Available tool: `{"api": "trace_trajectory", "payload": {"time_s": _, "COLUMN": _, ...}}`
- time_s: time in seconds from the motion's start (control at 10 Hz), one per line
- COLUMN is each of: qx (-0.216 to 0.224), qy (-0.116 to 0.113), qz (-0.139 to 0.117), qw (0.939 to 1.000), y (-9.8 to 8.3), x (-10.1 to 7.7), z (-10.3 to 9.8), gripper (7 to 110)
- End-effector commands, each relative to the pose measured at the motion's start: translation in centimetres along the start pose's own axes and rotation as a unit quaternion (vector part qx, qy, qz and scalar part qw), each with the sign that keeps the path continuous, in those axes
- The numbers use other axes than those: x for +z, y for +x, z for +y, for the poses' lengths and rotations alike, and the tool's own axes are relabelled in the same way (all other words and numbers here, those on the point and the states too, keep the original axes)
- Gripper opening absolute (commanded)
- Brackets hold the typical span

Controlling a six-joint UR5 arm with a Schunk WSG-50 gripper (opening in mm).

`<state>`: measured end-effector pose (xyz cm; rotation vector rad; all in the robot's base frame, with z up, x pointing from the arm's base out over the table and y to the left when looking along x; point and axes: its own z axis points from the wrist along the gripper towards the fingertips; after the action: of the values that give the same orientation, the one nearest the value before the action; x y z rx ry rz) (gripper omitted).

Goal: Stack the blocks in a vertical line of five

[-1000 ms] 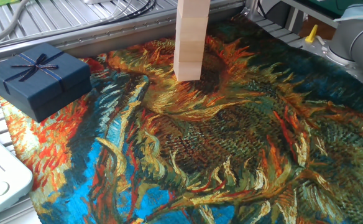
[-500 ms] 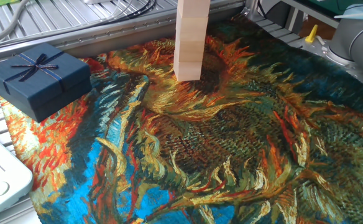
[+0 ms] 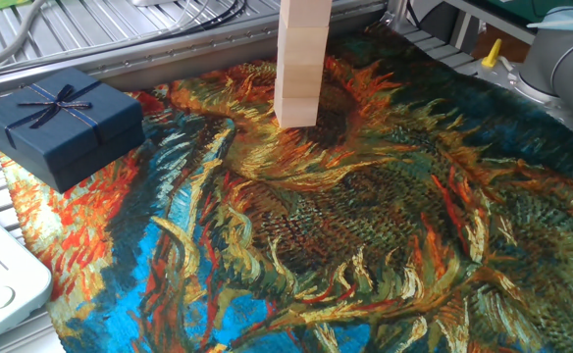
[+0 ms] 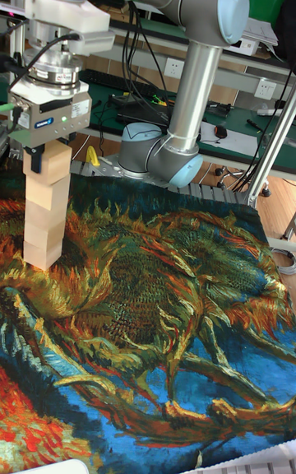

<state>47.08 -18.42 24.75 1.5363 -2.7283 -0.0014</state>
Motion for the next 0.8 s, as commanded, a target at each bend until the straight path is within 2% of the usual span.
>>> {"api": "trace_trajectory", "payload": {"time_s": 0.0, "qx": 0.002, "qy": -0.008, "qz": -0.004, "qw": 1.0, "y": -0.02, "x": 0.0, "z": 0.64, "gripper": 7}}
{"api": "trace_trajectory", "payload": {"time_s": 0.4, "qx": -0.001, "qy": 0.004, "qz": -0.005, "qw": 1.0, "y": 0.38, "x": 0.24, "z": 0.47, "gripper": 7}}
{"api": "trace_trajectory", "payload": {"time_s": 0.7, "qx": -0.028, "qy": 0.011, "qz": -0.007, "qw": 0.9995, "y": 0.44, "x": 0.28, "z": 0.38, "gripper": 7}}
